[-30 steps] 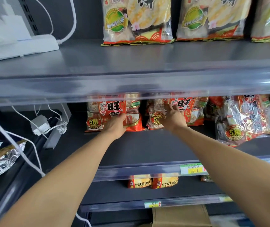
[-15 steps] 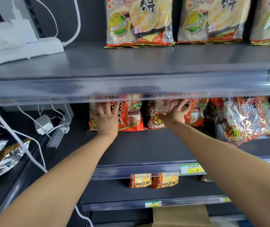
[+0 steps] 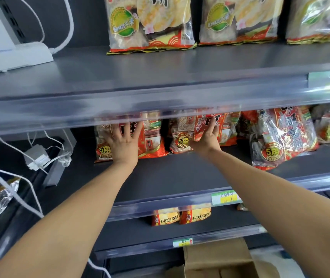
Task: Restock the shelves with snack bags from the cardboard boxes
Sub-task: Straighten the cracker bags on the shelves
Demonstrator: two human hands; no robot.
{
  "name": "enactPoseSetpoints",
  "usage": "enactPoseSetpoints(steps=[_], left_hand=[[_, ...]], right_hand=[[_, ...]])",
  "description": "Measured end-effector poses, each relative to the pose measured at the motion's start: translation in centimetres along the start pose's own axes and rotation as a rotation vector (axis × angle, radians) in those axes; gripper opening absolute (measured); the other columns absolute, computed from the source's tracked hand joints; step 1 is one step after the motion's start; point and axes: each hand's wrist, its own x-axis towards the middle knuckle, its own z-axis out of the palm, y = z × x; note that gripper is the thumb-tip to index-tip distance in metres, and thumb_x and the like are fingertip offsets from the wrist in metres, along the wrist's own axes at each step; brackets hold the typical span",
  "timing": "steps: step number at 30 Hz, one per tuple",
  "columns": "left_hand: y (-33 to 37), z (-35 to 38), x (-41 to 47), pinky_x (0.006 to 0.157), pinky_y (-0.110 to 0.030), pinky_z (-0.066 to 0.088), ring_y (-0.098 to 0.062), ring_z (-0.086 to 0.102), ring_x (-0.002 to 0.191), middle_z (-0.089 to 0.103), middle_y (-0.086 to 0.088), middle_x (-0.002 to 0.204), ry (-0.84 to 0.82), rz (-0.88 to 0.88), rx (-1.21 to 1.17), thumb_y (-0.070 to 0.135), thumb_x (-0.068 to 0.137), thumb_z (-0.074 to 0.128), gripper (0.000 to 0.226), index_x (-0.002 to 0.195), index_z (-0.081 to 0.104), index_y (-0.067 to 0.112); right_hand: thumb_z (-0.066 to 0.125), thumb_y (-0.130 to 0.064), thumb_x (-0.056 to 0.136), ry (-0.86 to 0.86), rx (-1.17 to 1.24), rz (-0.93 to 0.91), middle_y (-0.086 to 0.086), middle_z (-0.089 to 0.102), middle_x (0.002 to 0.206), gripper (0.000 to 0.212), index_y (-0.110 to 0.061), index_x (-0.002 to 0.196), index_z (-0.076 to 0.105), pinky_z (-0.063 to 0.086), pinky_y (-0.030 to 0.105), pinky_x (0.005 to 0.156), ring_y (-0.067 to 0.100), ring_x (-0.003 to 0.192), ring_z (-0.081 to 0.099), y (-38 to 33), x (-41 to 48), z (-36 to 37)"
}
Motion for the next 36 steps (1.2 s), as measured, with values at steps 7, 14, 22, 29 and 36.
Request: enactPoseSetpoints(steps=[7,14,22,29,36], left_hand=[[8.2,-3.3,-1.3,0.116,-0.05,0.013,-0.038,0.015,0.142,0.006,-0.011,0.159,-0.029,0.339,-0.142,-0.001,0.091,0.047,0.079,0.153,0.006,0.025],[19.2,-7.0,-1.8,0.111,-0.042,0.027,-0.03,0.029,0.136,0.023,-0.012,0.151,-0.039,0.557,-0.322,0.012,0.084,0.064,0.077,0.15,0.024,0.022],[33.4,-7.9,-3.1,0.115,-0.059,-0.002,-0.036,-0.01,0.146,-0.009,-0.004,0.159,-0.253,0.541,-0.27,0.027,0.087,0.065,0.091,0.152,0.001,0.033],[39.2,-4.8,-1.8,0.11,-0.063,-0.009,-0.037,-0.029,0.141,-0.025,0.0,0.158,-0.231,0.412,-0.097,0.04,0.089,0.06,0.093,0.149,-0.012,0.04],[40.0,-3.5,1.5,0.112,-0.061,-0.008,-0.038,-0.013,0.146,-0.021,-0.002,0.159,-0.14,0.285,0.103,0.001,0.091,0.05,0.097,0.146,-0.019,0.041]], right_hand=[[0.06,-0.027,0.089,0.049,-0.28,-0.048,0.009,0.011,0.158,0.08,-0.015,0.152,0.012,0.026,0.041,0.114,0.029,0.145,0.015,4.4,0.0,-5.9],[0.056,-0.037,0.091,0.105,-0.466,0.098,0.004,-0.011,0.161,0.086,-0.024,0.153,-0.003,0.025,0.052,0.114,0.038,0.147,-0.001,11.6,0.6,-14.9],[0.075,-0.036,0.079,-0.07,-0.453,0.17,0.005,-0.028,0.156,0.121,-0.034,0.146,-0.025,0.033,0.049,0.108,0.041,0.146,0.003,19.4,2.4,-22.3],[0.072,-0.039,0.081,-0.179,-0.36,0.011,0.008,-0.028,0.156,0.119,-0.034,0.145,-0.028,0.036,0.048,0.108,0.042,0.144,0.016,23.2,6.8,-22.3],[0.071,-0.037,0.081,-0.137,-0.26,-0.108,0.012,-0.012,0.157,0.113,-0.031,0.149,-0.02,0.031,0.045,0.11,0.043,0.142,0.013,23.3,10.9,-21.0]])
